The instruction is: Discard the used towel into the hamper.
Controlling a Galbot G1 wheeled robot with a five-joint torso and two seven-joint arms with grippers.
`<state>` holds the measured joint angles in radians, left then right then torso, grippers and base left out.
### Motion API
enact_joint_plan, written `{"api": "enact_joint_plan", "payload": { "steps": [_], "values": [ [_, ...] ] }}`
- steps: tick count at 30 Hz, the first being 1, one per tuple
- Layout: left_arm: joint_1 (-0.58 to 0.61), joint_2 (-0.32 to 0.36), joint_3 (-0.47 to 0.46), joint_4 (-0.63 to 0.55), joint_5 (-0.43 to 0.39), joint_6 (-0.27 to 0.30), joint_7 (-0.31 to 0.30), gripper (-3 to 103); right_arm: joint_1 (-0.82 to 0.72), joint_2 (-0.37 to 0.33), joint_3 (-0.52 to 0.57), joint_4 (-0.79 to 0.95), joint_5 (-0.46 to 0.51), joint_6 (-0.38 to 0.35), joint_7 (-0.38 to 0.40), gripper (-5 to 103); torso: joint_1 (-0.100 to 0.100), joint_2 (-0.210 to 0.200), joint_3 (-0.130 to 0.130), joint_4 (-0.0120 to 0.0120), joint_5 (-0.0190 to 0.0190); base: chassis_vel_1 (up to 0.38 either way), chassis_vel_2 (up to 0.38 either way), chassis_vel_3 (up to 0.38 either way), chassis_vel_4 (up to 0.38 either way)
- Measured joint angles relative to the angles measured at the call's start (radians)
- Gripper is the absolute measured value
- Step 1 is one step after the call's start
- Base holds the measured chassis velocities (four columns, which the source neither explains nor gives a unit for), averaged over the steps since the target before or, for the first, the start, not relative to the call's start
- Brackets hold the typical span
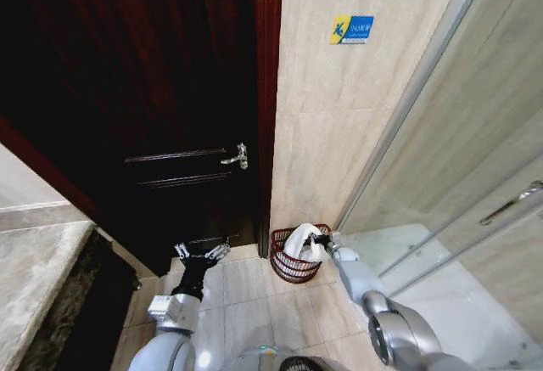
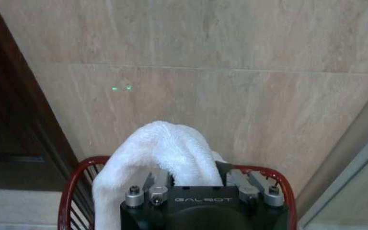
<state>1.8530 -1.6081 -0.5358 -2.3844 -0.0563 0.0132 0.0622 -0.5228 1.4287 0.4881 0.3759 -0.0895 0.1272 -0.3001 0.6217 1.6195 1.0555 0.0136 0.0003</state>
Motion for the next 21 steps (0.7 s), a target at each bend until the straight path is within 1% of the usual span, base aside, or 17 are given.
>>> {"api": "enact_joint_plan", "payload": {
  "steps": [1, 2, 3, 4, 5, 6, 9, 10, 11, 12, 14, 15, 16, 17, 21],
  "values": [
    [0.000, 0.000, 0.000, 0.000, 0.000, 0.000, 0.000, 100, -0.003, -0.001, 0.002, 0.006, -0.021, 0.000, 0.001, 46, 0.000, 0.000, 0.000, 0.0002, -0.0001, 0.000, 0.000, 0.000, 0.000],
    [0.000, 0.000, 0.000, 0.000, 0.000, 0.000, 0.000, 100, -0.003, -0.001, 0.002, 0.006, -0.021, 0.000, 0.001, 46, 0.000, 0.000, 0.000, 0.0002, -0.0001, 0.000, 0.000, 0.000, 0.000],
    [0.000, 0.000, 0.000, 0.000, 0.000, 0.000, 0.000, 100, -0.012, -0.006, 0.003, 0.018, -0.058, -0.003, 0.001, 51, 0.000, 0.000, 0.000, 0.0001, -0.0001, 0.000, 0.000, 0.000, 0.000],
    [0.000, 0.000, 0.000, 0.000, 0.000, 0.000, 0.000, 100, -0.020, -0.012, 0.000, 0.028, -0.074, -0.007, 0.001, 57, 0.000, 0.000, 0.000, 0.0000, -0.0003, 0.000, 0.000, 0.000, 0.000],
    [0.000, 0.000, 0.000, 0.000, 0.000, 0.000, 0.000, 100, -0.029, -0.019, -0.007, 0.040, -0.077, -0.012, 0.000, 62, 0.000, 0.000, 0.000, -0.0002, -0.0003, 0.000, 0.000, 0.000, 0.000],
    [0.000, 0.000, 0.000, 0.000, 0.000, 0.000, 0.000, 100, -0.029, -0.019, -0.007, 0.040, -0.077, -0.012, 0.000, 62, 0.000, 0.000, 0.000, -0.0002, -0.0003, 0.000, 0.000, 0.000, 0.000],
    [0.000, 0.000, 0.000, 0.000, 0.000, 0.000, 0.000, 100, -0.050, -0.035, -0.018, 0.067, -0.073, -0.018, -0.011, 79, 0.000, 0.000, 0.000, -0.0003, -0.0002, 0.000, 0.000, 0.000, 0.000],
    [0.000, 0.000, 0.000, 0.000, 0.000, 0.000, 0.000, 100, -0.050, -0.035, -0.018, 0.067, -0.073, -0.018, -0.011, 79, 0.000, 0.000, 0.000, -0.0003, -0.0002, 0.000, 0.000, 0.000, 0.000],
    [0.000, 0.000, 0.000, 0.000, 0.000, 0.000, 0.000, 100, -0.055, -0.038, -0.019, 0.076, -0.066, -0.018, -0.012, 84, 0.000, 0.000, 0.000, -0.0002, -0.0001, 0.000, 0.000, 0.000, 0.000],
    [0.000, 0.000, 0.000, 0.000, 0.000, 0.000, 0.000, 100, -0.059, -0.041, -0.021, 0.086, -0.060, -0.018, -0.013, 84, 0.000, 0.000, 0.000, -0.0002, -0.0002, 0.000, 0.000, 0.000, 0.000],
    [0.000, 0.000, 0.000, 0.000, 0.000, 0.000, 0.000, 100, -0.065, -0.046, -0.025, 0.101, -0.052, -0.019, -0.015, 94, 0.000, 0.000, 0.000, 0.0000, -0.0003, 0.000, 0.000, 0.000, 0.000],
    [0.000, 0.000, 0.000, 0.000, 0.000, 0.000, 0.000, 100, -0.065, -0.046, -0.025, 0.101, -0.052, -0.019, -0.015, 94, 0.000, 0.000, 0.000, 0.0000, -0.0003, 0.000, 0.000, 0.000, 0.000],
    [0.000, 0.000, 0.000, 0.000, 0.000, 0.000, 0.000, 100, -0.069, -0.050, -0.030, 0.111, -0.045, -0.019, -0.015, 99, 0.000, 0.000, 0.000, -0.0001, -0.0003, 0.000, 0.000, 0.000, 0.000],
    [0.000, 0.000, 0.000, 0.000, 0.000, 0.000, 0.000, 100, -0.072, -0.052, -0.033, 0.118, -0.039, -0.019, -0.015, 100, 0.000, 0.000, 0.000, 0.0000, -0.0003, 0.000, 0.000, 0.000, 0.000],
    [0.000, 0.000, 0.000, 0.000, 0.000, 0.000, 0.000, 100, -0.085, -0.056, -0.040, 0.137, -0.024, -0.019, -0.016, 100, 0.000, 0.000, 0.000, 0.0000, -0.0002, 0.000, 0.000, 0.000, 0.000]
  ]
}}
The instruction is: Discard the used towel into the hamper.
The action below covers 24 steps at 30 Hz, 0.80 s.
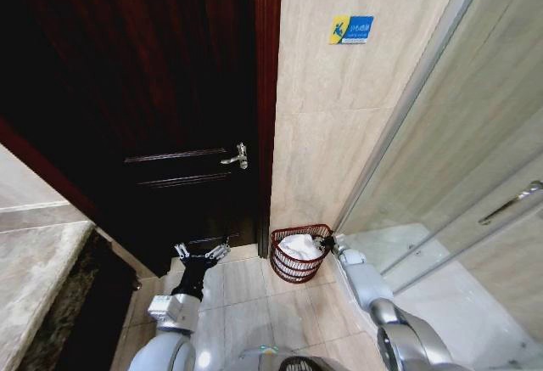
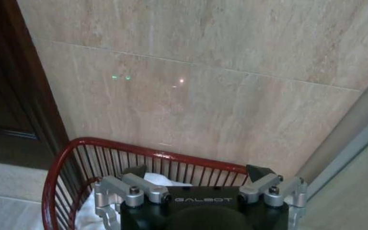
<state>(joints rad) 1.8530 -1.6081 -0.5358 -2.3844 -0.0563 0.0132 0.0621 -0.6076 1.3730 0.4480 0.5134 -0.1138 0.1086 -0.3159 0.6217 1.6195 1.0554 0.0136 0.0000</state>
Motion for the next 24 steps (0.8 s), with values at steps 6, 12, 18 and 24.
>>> {"api": "enact_joint_plan", "payload": {
  "steps": [6, 12, 18, 24],
  "values": [
    [0.000, 0.000, 0.000, 0.000, 0.000, 0.000, 0.000, 100, -0.032, 0.001, -0.005, 0.045, 0.041, 0.000, 0.003, 100, 0.000, 0.000, 0.000, 0.0000, 0.0002, 0.000, 0.000, 0.000, 0.000],
    [0.000, 0.000, 0.000, 0.000, 0.000, 0.000, 0.000, 100, -0.177, -0.049, -0.015, 0.301, 0.190, -0.008, 0.029, 100, 0.000, 0.000, 0.000, 0.0005, -0.0001, 0.000, 0.000, 0.000, 0.000],
    [0.000, 0.000, 0.000, 0.000, 0.000, 0.000, 0.000, 100, -0.382, -0.114, 0.033, 0.656, 0.294, -0.020, 0.070, 100, 0.000, 0.000, 0.000, -0.0005, -0.0009, 0.000, 0.000, 0.000, 0.000],
    [0.000, 0.000, 0.000, 0.000, 0.000, 0.000, 0.000, 100, -0.590, -0.145, 0.121, 1.040, 0.403, -0.040, 0.170, 100, 0.000, 0.000, 0.000, 0.0003, -0.0003, 0.000, 0.000, 0.000, 0.000]
  ]
}}
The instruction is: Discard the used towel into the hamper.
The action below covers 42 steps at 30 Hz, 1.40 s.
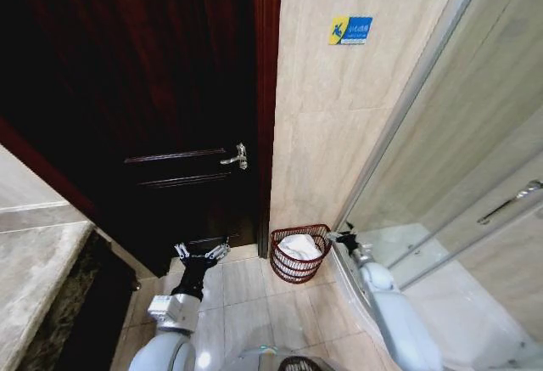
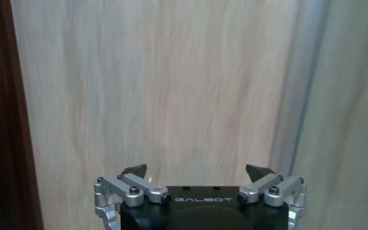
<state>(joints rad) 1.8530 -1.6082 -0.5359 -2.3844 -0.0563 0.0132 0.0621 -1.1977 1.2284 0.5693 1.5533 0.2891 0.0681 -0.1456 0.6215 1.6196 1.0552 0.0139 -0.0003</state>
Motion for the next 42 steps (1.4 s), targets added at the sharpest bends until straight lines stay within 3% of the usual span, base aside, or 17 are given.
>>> {"api": "enact_joint_plan", "payload": {
  "steps": [4, 5, 8, 17, 30, 36, 42],
  "values": [
    [0.000, 0.000, 0.000, 0.000, 0.000, 0.000, 0.000, 100, -0.170, 0.009, 0.063, 0.289, 0.051, -0.030, 0.067, 100, 0.000, 0.000, 0.000, -0.0005, 0.0005, 0.000, 0.000, 0.000, 0.000],
    [0.000, 0.000, 0.000, 0.000, 0.000, 0.000, 0.000, 100, -0.170, 0.009, 0.063, 0.289, 0.051, -0.030, 0.067, 100, 0.000, 0.000, 0.000, -0.0005, 0.0005, 0.000, 0.000, 0.000, 0.000],
    [0.000, 0.000, 0.000, 0.000, 0.000, 0.000, 0.000, 100, -0.299, 0.049, 0.119, 0.520, 0.073, -0.046, 0.094, 100, 0.000, 0.000, 0.000, -0.0002, -0.0001, 0.000, 0.000, 0.000, 0.000],
    [0.000, 0.000, 0.000, 0.000, 0.000, 0.000, 0.000, 100, -0.523, 0.166, 0.144, 0.863, 0.050, -0.027, 0.116, 100, 0.000, 0.000, 0.000, -0.0004, 0.0000, 0.000, 0.000, 0.000, 0.000],
    [0.000, 0.000, 0.000, 0.000, 0.000, 0.000, 0.000, 100, -0.538, 0.269, 0.105, 0.900, -0.065, 0.045, 0.107, 100, 0.000, 0.000, 0.000, -0.0002, 0.0003, 0.000, 0.000, 0.000, 0.000],
    [0.000, 0.000, 0.000, 0.000, 0.000, 0.000, 0.000, 100, -0.531, 0.280, 0.105, 0.918, -0.060, 0.047, 0.110, 100, 0.000, 0.000, 0.000, -0.0002, 0.0003, 0.000, 0.000, 0.000, 0.000],
    [0.000, 0.000, 0.000, 0.000, 0.000, 0.000, 0.000, 100, -0.538, 0.275, 0.126, 0.952, -0.026, 0.048, 0.159, 100, 0.000, 0.000, 0.000, -0.0003, 0.0003, 0.000, 0.000, 0.000, 0.000]
  ]
}}
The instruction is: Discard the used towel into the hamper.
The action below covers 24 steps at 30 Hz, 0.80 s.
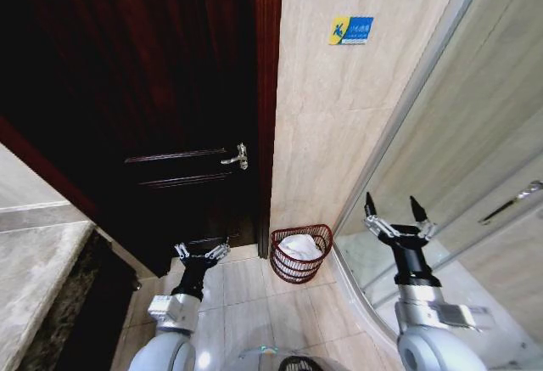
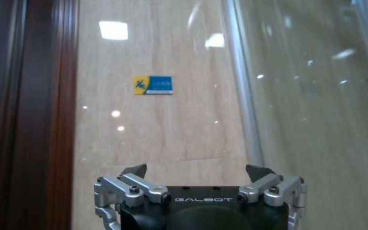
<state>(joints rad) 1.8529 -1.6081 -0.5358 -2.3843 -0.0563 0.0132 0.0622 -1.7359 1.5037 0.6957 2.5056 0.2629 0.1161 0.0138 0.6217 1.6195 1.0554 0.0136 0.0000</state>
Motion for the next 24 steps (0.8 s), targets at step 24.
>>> {"api": "enact_joint_plan", "payload": {
  "steps": [24],
  "values": [
    [0.000, 0.000, 0.000, 0.000, 0.000, 0.000, 0.000, 100, 0.023, 0.001, 0.015, -0.003, -0.056, 0.097, 0.046, 100, 0.000, 0.000, 0.000, 0.0001, 0.0000, 0.000, 0.000, 0.000, 0.000]
  ]
}}
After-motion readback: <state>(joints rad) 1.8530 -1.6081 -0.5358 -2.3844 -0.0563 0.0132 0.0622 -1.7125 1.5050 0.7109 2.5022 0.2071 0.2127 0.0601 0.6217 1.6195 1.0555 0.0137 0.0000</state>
